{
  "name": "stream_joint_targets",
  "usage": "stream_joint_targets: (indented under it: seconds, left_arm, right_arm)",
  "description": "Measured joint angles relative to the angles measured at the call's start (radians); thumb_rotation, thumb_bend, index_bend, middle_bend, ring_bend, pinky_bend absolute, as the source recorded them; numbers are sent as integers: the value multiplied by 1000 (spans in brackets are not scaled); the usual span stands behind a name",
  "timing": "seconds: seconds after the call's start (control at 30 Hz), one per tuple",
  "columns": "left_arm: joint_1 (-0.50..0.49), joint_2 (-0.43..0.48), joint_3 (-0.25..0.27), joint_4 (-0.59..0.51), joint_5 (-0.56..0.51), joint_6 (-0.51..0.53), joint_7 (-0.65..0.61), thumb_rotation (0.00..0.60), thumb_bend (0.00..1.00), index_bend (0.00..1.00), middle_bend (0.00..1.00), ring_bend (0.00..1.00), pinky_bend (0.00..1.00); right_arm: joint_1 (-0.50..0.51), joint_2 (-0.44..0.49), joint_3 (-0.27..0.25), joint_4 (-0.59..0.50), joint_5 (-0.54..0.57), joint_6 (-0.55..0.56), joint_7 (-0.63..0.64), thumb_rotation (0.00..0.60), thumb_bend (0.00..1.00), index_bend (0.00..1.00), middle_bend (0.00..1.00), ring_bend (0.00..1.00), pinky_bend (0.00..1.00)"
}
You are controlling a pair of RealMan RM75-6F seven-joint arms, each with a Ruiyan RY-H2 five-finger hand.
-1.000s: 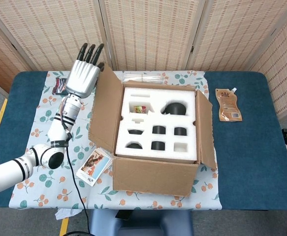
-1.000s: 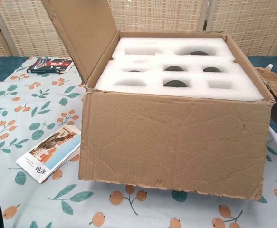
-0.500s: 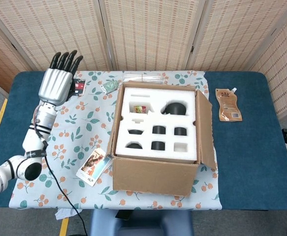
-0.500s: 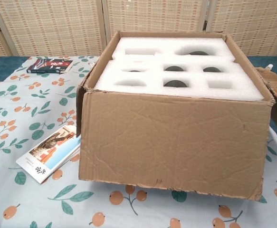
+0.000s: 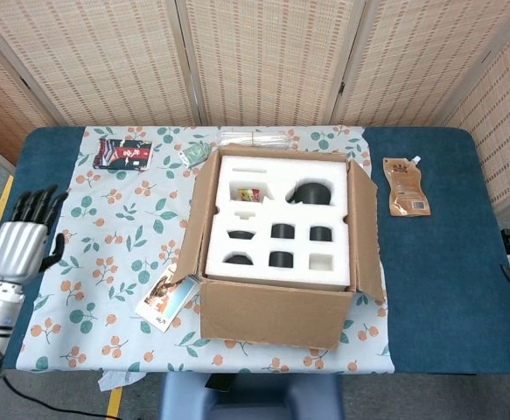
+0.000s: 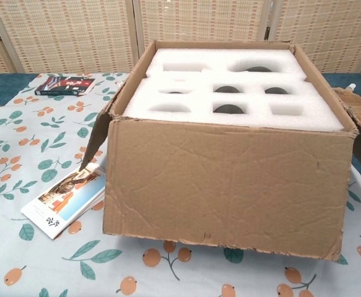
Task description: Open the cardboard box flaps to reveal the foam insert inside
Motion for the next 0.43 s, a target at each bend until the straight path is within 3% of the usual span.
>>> stream_joint_targets:
  seconds: [0.3, 0.43]
  left_arm:
    - [214, -107, 71, 166, 15, 133, -129, 600, 648, 0, 0, 0, 0]
    - [263, -137, 76, 198, 13, 153, -139, 600, 463, 0, 0, 0, 0]
  right_arm:
    - [19, -7, -18, -55, 20, -32, -200, 457, 251, 227, 0, 0, 0]
    - [27, -23, -18, -82, 38, -29, -317, 461, 251, 217, 0, 0, 0]
